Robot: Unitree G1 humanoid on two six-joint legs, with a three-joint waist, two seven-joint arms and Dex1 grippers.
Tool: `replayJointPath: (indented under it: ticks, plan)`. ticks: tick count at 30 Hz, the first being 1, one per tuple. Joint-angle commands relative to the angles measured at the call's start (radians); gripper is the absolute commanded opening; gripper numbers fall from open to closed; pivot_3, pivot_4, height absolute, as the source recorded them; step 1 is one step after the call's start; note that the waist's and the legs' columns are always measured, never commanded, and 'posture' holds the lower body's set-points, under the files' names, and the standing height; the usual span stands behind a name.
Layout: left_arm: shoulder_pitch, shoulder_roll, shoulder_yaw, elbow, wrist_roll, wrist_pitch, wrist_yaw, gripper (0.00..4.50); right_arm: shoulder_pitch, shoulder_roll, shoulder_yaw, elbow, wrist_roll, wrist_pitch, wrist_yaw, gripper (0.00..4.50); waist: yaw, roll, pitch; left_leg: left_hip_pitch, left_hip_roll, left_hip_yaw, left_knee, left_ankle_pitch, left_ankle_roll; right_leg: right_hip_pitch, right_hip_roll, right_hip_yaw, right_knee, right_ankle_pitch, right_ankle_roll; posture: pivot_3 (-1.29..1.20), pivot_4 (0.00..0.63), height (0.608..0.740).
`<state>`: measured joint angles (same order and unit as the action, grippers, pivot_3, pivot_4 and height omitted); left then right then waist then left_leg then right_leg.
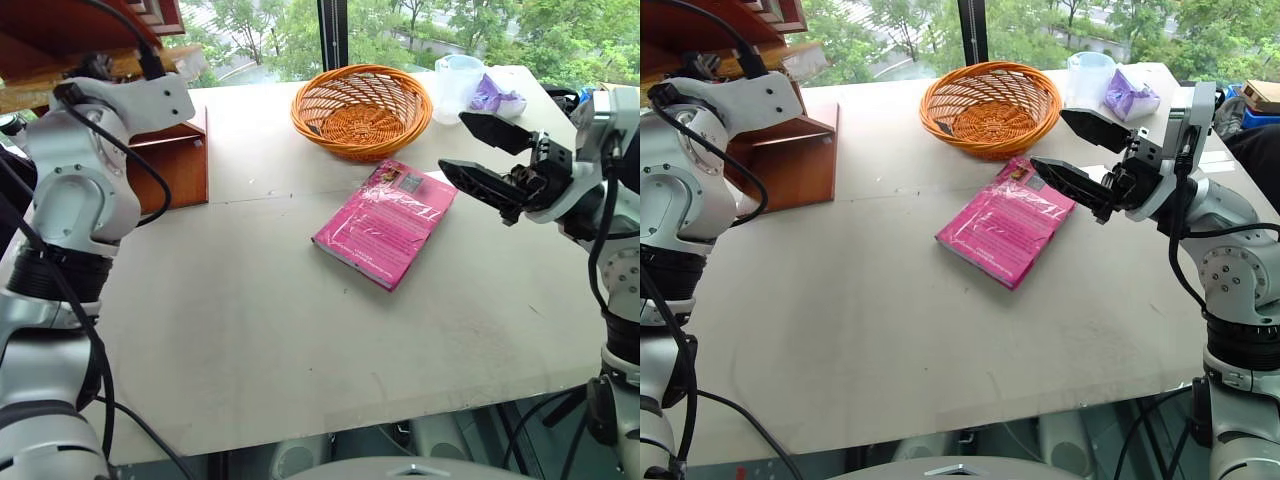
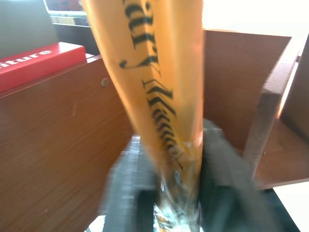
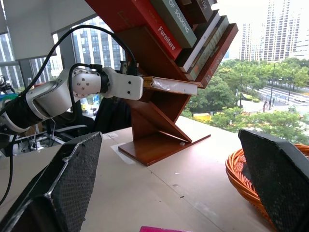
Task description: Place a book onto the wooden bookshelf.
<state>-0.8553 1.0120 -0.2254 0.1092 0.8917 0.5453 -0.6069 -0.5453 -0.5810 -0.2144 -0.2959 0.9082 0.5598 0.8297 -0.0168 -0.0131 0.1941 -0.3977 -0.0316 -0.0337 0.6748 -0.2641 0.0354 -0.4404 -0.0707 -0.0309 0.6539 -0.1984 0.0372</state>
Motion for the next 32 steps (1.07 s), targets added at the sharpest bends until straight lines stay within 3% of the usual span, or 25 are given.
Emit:
replayJointPath:
  ticks: [1, 3, 8, 12, 13, 17, 18, 21, 23, 24, 27, 32]
  plan:
    - [0.002, 0.026, 0.072, -0.033, 0.024, 0.068, -0.005, 3.51, 0.006, 0.002, -0.027, -0.037, 0.005, -0.025, -0.006, 4.50, 0.002, 0.000, 0.000, 0.000, 0.000, 0.000, 0.000, 0.000, 0.000, 0.000, 0.000, 0.000, 0.001, 0.000, 0.000, 0.00, 0.150, 0.740]
    - [0.036, 0.018, 0.101, -0.062, 0.010, 0.108, -0.019, 4.41, 0.010, 0.003, -0.025, -0.041, 0.004, -0.026, -0.009, 4.50, 0.003, 0.000, 0.000, 0.000, 0.000, 0.000, 0.001, 0.000, 0.000, 0.000, 0.000, 0.000, 0.002, 0.000, 0.000, 0.00, 0.150, 0.740]
    - [0.160, 0.043, 0.208, -0.177, -0.005, 0.141, -0.002, 4.41, 0.026, 0.009, -0.022, -0.048, 0.005, -0.029, -0.013, 4.50, 0.002, 0.000, 0.000, 0.001, 0.001, 0.001, 0.005, 0.000, 0.000, 0.000, 0.000, 0.001, 0.005, 0.000, 0.000, 0.00, 0.150, 0.740]
    - [0.268, -0.013, 0.309, -0.349, -0.055, 0.172, -0.003, 4.41, 0.048, 0.004, -0.030, -0.058, 0.013, -0.024, -0.021, 4.50, 0.006, -0.001, 0.000, 0.000, 0.001, 0.000, 0.007, 0.000, 0.000, 0.000, 0.000, 0.001, 0.006, 0.000, 0.000, 0.00, 0.150, 0.740]
    - [0.294, -0.053, 0.321, -0.405, -0.078, 0.182, -0.005, 4.41, 0.061, 0.000, -0.031, -0.061, 0.009, -0.025, -0.020, 4.50, 0.009, -0.001, -0.001, 0.000, 0.001, 0.001, 0.008, 0.000, 0.000, 0.000, 0.000, 0.001, 0.006, 0.000, 0.000, 0.00, 0.150, 0.740]
    - [0.422, -0.428, 0.361, -0.666, -0.299, 0.230, 0.019, 4.41, 0.216, -0.011, -0.024, -0.097, -0.046, -0.053, -0.005, 4.50, 0.031, -0.003, -0.003, 0.001, 0.001, 0.000, 0.010, -0.001, 0.001, 0.002, -0.001, 0.001, 0.006, 0.001, 0.000, 0.00, 0.150, 0.740]
    - [0.487, -0.476, 0.342, -0.701, -0.362, 0.196, -0.004, 4.41, 0.260, -0.001, -0.022, -0.100, -0.062, -0.062, -0.013, 4.50, 0.031, -0.003, -0.003, -0.001, 0.001, 0.000, 0.012, -0.001, 0.001, 0.002, -0.001, 0.003, 0.005, 0.002, 0.000, 0.00, 0.150, 0.740]
    - [0.670, -0.643, 0.360, -0.764, -0.566, 0.256, -0.099, 4.41, 0.424, -0.007, 0.025, -0.057, -0.228, -0.170, 0.003, 4.50, 0.029, -0.007, -0.008, 0.000, 0.001, 0.001, 0.012, -0.001, 0.002, 0.003, -0.002, 0.006, 0.004, 0.003, 0.000, 0.00, 0.150, 0.740]
    - [0.765, -0.789, 0.454, -0.788, -0.785, 0.315, -0.170, 4.41, 0.529, 0.005, 0.038, 0.024, -0.360, -0.283, -0.019, 4.50, 0.027, -0.008, -0.008, 0.000, 0.002, 0.002, 0.012, -0.002, 0.002, 0.003, -0.001, 0.007, 0.004, 0.003, -0.001, 0.00, 0.150, 0.740]
    - [0.805, -0.816, 0.483, -0.790, -0.866, 0.315, -0.203, 4.41, 0.563, 0.009, 0.041, 0.058, -0.409, -0.330, -0.029, 4.50, 0.028, -0.008, -0.008, 0.000, 0.002, 0.002, 0.012, -0.002, 0.002, 0.002, -0.001, 0.007, 0.004, 0.003, -0.001, 0.00, 0.150, 0.740]
    - [0.910, -0.805, 0.525, -0.755, -1.017, 0.304, -0.302, 4.41, 0.633, 0.003, 0.050, 0.169, -0.541, -0.474, -0.042, 4.50, 0.027, -0.007, -0.008, 0.003, 0.004, 0.002, 0.012, -0.002, 0.002, 0.003, 0.000, 0.005, 0.004, 0.004, -0.002, 0.00, 0.150, 0.740]
    - [0.977, -0.699, 0.508, -0.628, -1.076, 0.152, -0.328, 4.41, 0.682, 0.011, 0.023, 0.271, -0.571, -0.591, -0.009, 4.50, 0.027, -0.006, -0.009, 0.020, 0.009, 0.004, 0.011, -0.002, 0.002, 0.018, 0.005, 0.002, 0.003, 0.000, -0.006, 0.00, 0.150, 0.740]
